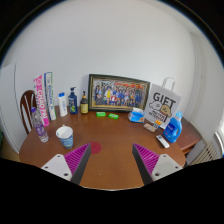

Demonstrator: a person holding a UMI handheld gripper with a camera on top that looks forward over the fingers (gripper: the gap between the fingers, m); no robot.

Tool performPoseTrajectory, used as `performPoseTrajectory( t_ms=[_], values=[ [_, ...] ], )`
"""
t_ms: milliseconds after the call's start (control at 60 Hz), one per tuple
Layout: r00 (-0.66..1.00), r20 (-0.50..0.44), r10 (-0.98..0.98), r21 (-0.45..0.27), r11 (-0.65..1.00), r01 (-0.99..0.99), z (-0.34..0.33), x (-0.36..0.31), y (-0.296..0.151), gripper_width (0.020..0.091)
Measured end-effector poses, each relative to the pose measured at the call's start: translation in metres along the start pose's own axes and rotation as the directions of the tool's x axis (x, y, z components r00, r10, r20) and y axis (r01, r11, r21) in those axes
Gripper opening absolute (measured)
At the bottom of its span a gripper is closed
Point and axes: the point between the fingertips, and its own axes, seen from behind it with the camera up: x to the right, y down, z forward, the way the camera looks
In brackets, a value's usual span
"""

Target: Pour water

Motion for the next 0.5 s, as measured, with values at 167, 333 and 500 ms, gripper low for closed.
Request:
performPoseTrajectory(
  t_ms=[167,333,500],
  values=[
    [1.000,0.027,-0.017,-0.023,1.000,0.017,0.008,-0.030,0.010,0.0855],
    [0.996,0.085,-0.032,-0.044,0.998,0.036,0.018,-0.100,0.024,0.0863],
    [0.984,0.175,-0.037,-0.041,0.998,0.045,0.030,-0.207,0.033,0.0861]
  ],
)
